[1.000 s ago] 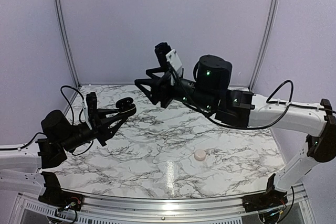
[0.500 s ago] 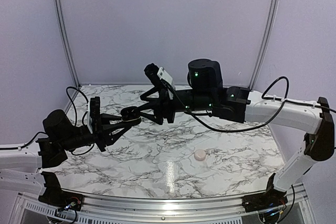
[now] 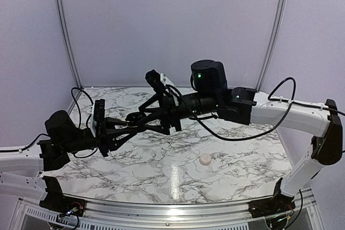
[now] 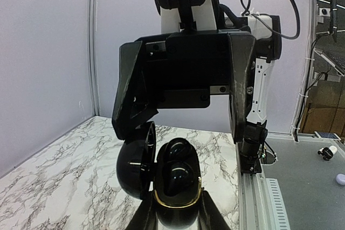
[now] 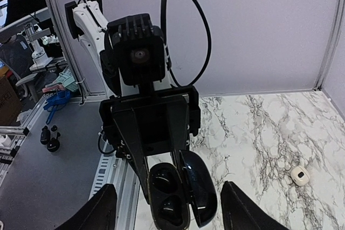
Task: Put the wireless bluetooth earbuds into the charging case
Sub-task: Close the charging case with the earbuds, then place the charging case with the earbuds at the center of the board.
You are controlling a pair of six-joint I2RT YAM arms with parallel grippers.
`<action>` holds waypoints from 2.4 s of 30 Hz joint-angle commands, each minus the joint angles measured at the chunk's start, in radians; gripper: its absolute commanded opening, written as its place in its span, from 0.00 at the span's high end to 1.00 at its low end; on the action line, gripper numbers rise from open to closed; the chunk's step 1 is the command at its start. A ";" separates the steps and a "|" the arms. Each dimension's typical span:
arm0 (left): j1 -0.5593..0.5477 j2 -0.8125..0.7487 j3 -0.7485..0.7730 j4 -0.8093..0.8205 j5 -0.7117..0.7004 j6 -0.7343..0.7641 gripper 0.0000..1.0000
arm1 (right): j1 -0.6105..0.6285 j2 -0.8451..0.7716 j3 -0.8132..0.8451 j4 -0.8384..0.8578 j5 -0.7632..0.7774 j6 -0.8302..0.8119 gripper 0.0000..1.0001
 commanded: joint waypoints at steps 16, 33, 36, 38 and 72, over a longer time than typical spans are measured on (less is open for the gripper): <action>-0.002 0.017 0.043 0.007 -0.061 -0.029 1.00 | 0.013 0.022 0.054 -0.066 -0.134 -0.090 0.52; 0.056 0.084 0.074 -0.035 -0.202 -0.156 1.00 | -0.055 -0.078 -0.070 0.005 -0.024 -0.033 0.41; 0.107 0.137 0.119 -0.141 -0.260 -0.219 1.00 | -0.104 -0.111 -0.127 0.053 0.017 0.015 0.38; 0.154 0.189 0.152 -0.197 -0.264 -0.265 1.00 | -0.144 -0.129 -0.167 0.092 0.045 0.041 0.35; 0.361 1.044 0.681 -0.483 -0.141 -0.393 0.91 | -0.326 -0.160 -0.458 0.155 0.197 0.207 0.18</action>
